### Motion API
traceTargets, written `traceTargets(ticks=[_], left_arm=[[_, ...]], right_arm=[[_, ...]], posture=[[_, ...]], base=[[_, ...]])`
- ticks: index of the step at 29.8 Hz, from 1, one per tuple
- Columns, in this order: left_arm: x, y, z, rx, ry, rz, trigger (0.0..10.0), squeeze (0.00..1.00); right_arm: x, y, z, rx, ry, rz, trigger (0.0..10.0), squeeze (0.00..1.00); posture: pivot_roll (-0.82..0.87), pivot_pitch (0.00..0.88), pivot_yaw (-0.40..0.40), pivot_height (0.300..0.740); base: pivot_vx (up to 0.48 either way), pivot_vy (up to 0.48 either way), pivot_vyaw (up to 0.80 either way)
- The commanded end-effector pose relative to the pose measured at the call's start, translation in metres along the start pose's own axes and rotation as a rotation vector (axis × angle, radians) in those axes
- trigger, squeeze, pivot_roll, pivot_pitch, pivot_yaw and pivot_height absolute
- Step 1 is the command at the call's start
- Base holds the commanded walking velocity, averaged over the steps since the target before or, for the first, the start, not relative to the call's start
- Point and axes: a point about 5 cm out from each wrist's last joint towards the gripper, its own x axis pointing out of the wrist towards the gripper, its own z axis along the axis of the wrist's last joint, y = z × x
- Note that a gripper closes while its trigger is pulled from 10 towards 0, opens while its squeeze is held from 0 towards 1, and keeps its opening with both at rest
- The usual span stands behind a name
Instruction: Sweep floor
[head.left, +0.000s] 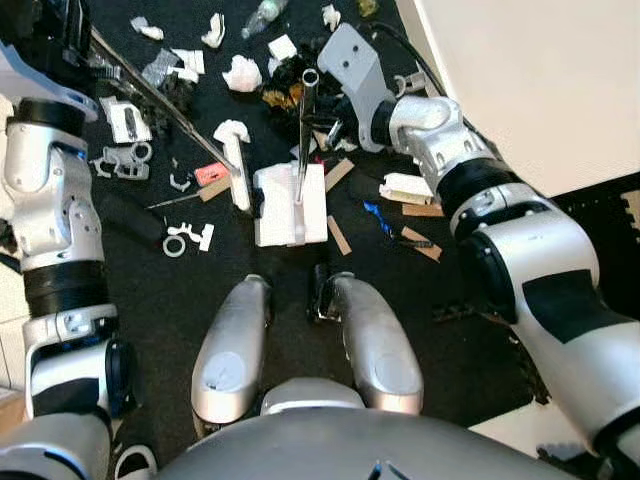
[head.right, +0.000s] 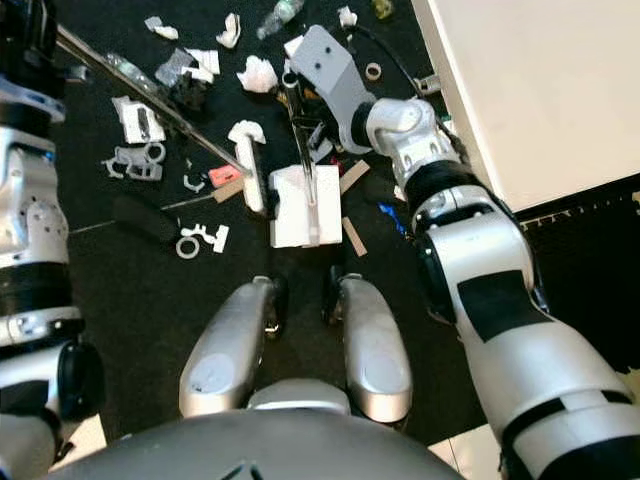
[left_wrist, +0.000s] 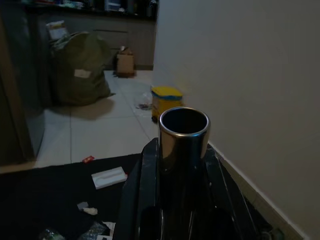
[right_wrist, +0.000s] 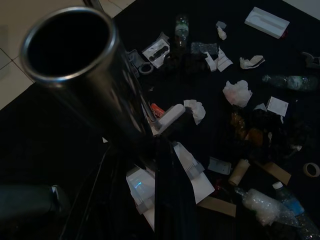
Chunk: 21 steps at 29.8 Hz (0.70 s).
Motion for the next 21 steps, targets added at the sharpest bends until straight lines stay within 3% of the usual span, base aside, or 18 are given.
traceTargets(ticks=[1,4,5,6,9,12,16,18,21], left_arm=[[-0.006,0.009,0.008,0.091,0.046,-0.008,10.0,0.0],[-0.017,0.027,0.003,0.175,0.211,-0.016,10.0,0.0],[-0.017,0.027,0.003,0.175,0.211,-0.016,10.0,0.0],[-0.021,0.038,0.001,0.202,0.295,0.001,10.0,0.0],[-0.022,0.048,0.002,0.227,0.344,0.015,10.0,0.0],[-0.024,0.05,-0.003,0.22,0.386,0.019,10.0,0.0],[-0.032,0.045,-0.041,0.166,0.461,0.027,10.0,0.0],[-0.032,0.045,-0.041,0.166,0.461,0.027,10.0,0.0],[-0.05,0.03,-0.081,0.153,0.505,-0.009,10.0,0.0]], right_arm=[[-0.001,0.008,-0.027,0.079,0.09,0.02,10.0,0.0],[-0.002,0.008,-0.028,0.078,0.094,0.019,10.0,0.0],[-0.002,0.008,-0.028,0.078,0.094,0.019,10.0,0.0],[-0.002,0.008,-0.029,0.078,0.096,0.018,10.0,0.0],[-0.002,0.008,-0.029,0.077,0.097,0.018,10.0,0.0],[-0.002,0.008,-0.029,0.077,0.098,0.018,10.0,0.0],[-0.001,0.009,-0.028,0.076,0.098,0.018,10.0,0.0],[-0.001,0.009,-0.028,0.076,0.098,0.018,10.0,0.0],[-0.001,0.009,-0.028,0.082,0.094,0.021,10.0,0.0]], posture=[[0.09,0.235,-0.064,0.74],[0.1,0.232,-0.062,0.74],[0.1,0.232,-0.062,0.74],[0.1,0.229,-0.062,0.74],[0.1,0.23,-0.063,0.74],[0.1,0.23,-0.063,0.74],[0.1,0.235,-0.067,0.74],[0.1,0.235,-0.067,0.74],[0.08,0.245,-0.073,0.74]], base=[[0.0,0.0,0.0],[0.0,0.0,0.0],[0.0,0.0,0.0],[0.0,0.0,0.0],[0.0,0.0,0.0],[0.0,0.0,0.0],[0.0,0.0,0.0],[0.0,0.0,0.0],[0.0,0.0,0.0]])
